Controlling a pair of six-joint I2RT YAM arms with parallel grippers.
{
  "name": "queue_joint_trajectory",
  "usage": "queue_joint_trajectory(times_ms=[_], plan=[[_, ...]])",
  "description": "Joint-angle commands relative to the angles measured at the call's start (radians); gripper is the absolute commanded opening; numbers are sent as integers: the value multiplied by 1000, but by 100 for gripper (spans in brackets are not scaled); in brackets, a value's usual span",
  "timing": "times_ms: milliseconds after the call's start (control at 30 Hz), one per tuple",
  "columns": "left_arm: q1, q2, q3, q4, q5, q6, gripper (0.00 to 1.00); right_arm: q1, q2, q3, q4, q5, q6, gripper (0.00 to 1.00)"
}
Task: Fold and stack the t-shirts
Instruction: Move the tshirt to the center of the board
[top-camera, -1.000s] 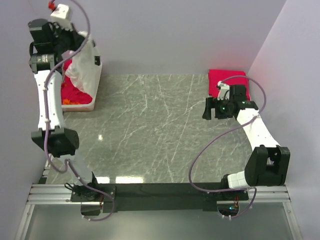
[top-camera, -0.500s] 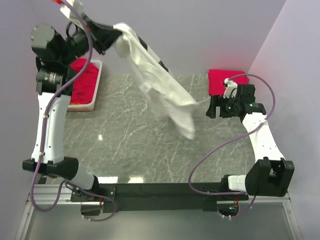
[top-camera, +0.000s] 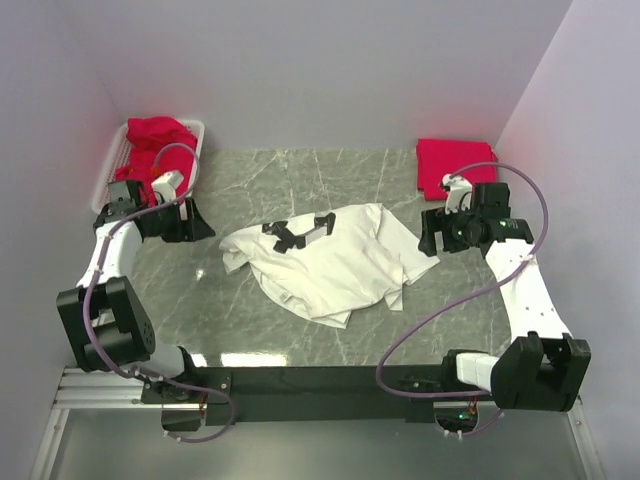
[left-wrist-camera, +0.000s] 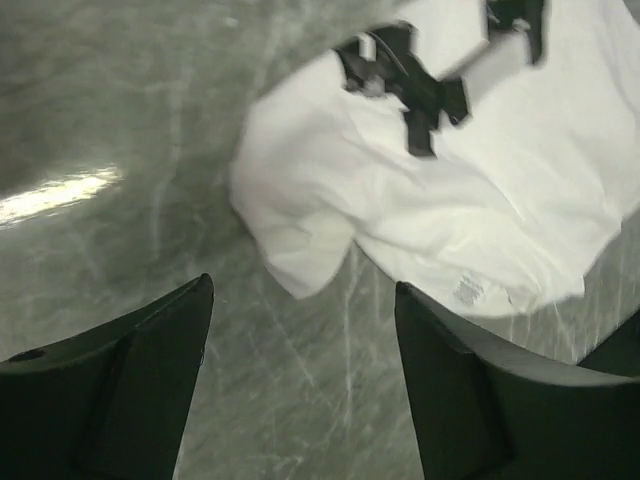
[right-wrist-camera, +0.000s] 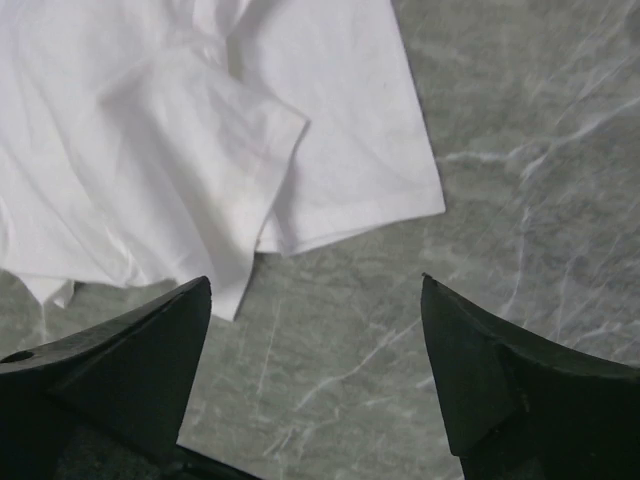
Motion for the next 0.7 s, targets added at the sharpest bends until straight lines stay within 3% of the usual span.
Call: queue_joint_trajectory(times_ms=[0, 33, 67, 233, 267, 367, 467, 667], plan=[[-73, -68, 74, -141, 165, 301, 79, -6, 12, -24, -78, 2, -74, 90], [-127, -87, 54, -142, 140, 341, 79, -7, 40, -33, -78, 1, -74, 88], [-252, -137, 32, -128, 117, 355, 79, -7, 57, -36, -75, -4, -60, 85], [-614, -294, -193, 183, -17, 340, 78, -7, 204, -15, -31, -16, 16, 76], [-721, -291, -207, 212, -56, 352, 77, -6, 234, -7, -26, -13, 35, 71], [-861, -248, -238, 320, -84, 367, 74, -7, 345, 16, -6, -9, 55, 64], [-966, -192, -255, 410, -103, 432, 73, -9, 420, 26, 35, 17, 88, 64], [-1164, -32, -224, 529, -285, 539, 75, -10, 514, 48, 126, 102, 147, 65]])
